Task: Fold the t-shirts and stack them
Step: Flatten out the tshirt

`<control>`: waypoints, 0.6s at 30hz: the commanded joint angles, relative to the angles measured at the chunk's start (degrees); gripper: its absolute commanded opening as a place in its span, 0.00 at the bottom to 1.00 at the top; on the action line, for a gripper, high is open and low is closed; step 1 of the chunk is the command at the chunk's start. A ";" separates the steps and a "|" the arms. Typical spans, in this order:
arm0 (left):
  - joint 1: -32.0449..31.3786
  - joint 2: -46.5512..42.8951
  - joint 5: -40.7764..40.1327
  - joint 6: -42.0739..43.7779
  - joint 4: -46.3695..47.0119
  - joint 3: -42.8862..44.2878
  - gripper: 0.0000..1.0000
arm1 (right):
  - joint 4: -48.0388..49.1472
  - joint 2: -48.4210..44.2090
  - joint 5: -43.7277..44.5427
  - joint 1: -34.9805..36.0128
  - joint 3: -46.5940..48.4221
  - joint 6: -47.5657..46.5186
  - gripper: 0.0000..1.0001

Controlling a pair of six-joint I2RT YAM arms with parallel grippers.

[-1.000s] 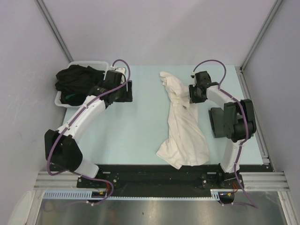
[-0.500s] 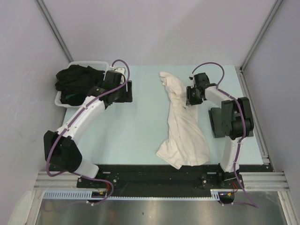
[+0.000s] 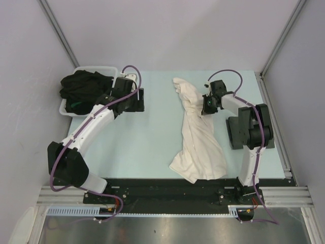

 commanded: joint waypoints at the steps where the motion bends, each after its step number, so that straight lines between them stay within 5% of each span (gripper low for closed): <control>1: -1.90 -2.68 1.93 -1.94 0.87 -1.45 0.73 | 2.05 -4.88 -3.64 0.23 3.88 1.93 0.00; 12: -15.78 1.79 4.05 -7.04 3.34 -3.75 0.73 | -13.05 1.61 0.04 4.10 46.73 -2.71 0.00; 18: -19.40 3.56 3.34 -8.45 3.60 -1.99 0.73 | -17.55 5.05 0.13 1.38 47.06 -4.38 0.00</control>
